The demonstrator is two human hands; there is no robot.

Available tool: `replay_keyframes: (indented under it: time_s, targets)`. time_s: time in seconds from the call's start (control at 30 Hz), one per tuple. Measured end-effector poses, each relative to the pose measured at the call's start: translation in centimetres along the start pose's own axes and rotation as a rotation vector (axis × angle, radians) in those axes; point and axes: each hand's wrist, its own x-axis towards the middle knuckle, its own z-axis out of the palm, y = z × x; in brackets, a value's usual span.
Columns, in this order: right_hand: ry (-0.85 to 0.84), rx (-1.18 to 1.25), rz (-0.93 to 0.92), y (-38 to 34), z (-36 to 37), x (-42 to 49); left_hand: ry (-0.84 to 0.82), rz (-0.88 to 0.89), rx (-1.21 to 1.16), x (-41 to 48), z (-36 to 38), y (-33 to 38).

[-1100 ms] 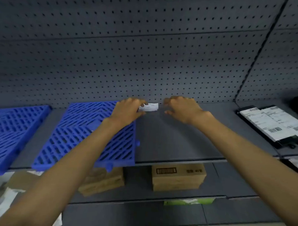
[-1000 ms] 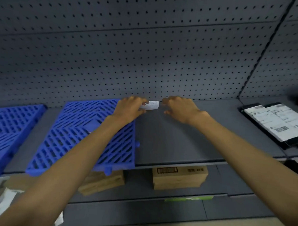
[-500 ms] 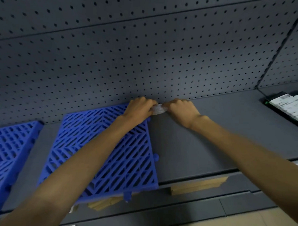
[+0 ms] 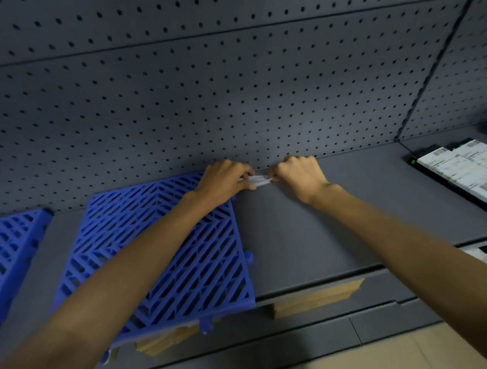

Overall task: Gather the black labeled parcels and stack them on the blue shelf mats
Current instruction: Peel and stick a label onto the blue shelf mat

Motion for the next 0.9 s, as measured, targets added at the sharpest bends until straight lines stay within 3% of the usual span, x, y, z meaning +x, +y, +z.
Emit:
replay_keyframes:
  time_s: [0.4,0.63,0.9]
  targets:
    - [0.099,-0.037,0.101,0.3,-4.3,-2.3,0.219,-0.032,0.082,-1.3,-3.3,2.6]
    - [0.173,-0.029,-0.022,-4.6,-8.9,-4.7,0.277,-0.105,0.202,-8.9,-6.9,2.4]
    - [0.214,0.015,-0.238,-16.6,-10.7,-8.7,0.288,-0.324,0.275,-24.3,-10.0,0.7]
